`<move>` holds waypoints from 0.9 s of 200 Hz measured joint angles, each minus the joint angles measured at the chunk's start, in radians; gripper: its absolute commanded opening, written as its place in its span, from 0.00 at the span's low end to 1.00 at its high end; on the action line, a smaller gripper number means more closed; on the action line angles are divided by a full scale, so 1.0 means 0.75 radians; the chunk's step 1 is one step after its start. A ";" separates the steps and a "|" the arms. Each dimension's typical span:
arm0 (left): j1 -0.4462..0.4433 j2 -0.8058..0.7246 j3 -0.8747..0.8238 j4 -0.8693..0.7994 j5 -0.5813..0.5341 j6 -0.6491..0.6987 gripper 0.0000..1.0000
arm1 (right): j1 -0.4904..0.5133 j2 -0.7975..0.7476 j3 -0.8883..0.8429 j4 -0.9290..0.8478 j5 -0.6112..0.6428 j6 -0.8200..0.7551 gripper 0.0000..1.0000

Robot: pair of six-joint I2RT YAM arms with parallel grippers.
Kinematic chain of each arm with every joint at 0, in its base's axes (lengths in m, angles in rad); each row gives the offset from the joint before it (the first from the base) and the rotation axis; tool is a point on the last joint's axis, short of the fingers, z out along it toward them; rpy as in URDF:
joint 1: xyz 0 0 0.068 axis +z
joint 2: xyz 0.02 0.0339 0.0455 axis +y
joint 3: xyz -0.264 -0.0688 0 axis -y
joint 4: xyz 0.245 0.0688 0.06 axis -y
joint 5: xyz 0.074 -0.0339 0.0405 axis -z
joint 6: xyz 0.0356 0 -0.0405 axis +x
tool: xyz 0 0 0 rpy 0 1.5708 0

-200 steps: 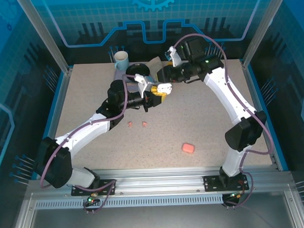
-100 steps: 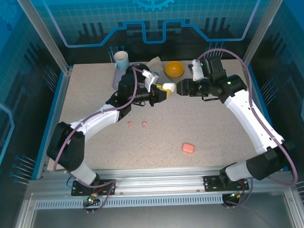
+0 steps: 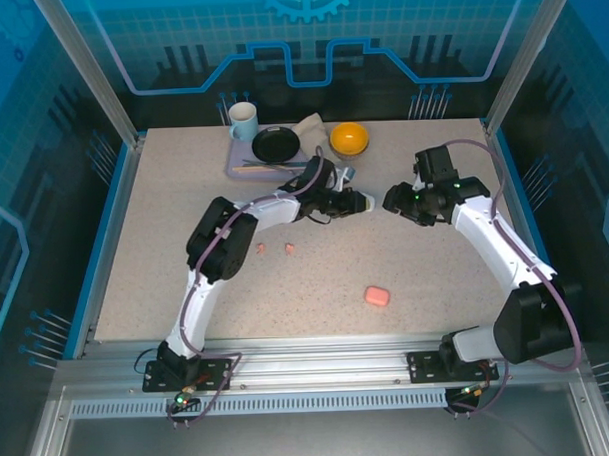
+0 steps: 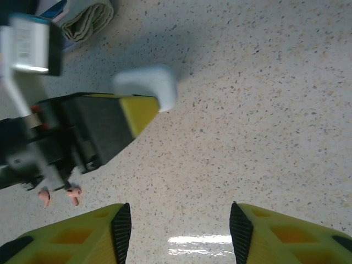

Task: Insert the wireless bluetooth earbuds into the charging case

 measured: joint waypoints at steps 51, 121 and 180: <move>-0.006 0.195 0.325 -0.311 -0.049 -0.104 0.24 | 0.001 0.008 -0.096 0.005 0.090 0.080 0.61; -0.012 0.170 0.481 -0.613 -0.158 -0.064 0.99 | 0.225 0.004 -0.209 -0.139 0.245 0.216 0.76; 0.036 -0.174 0.212 -0.799 -0.403 0.060 0.99 | 0.545 0.024 -0.287 -0.285 0.360 0.572 0.82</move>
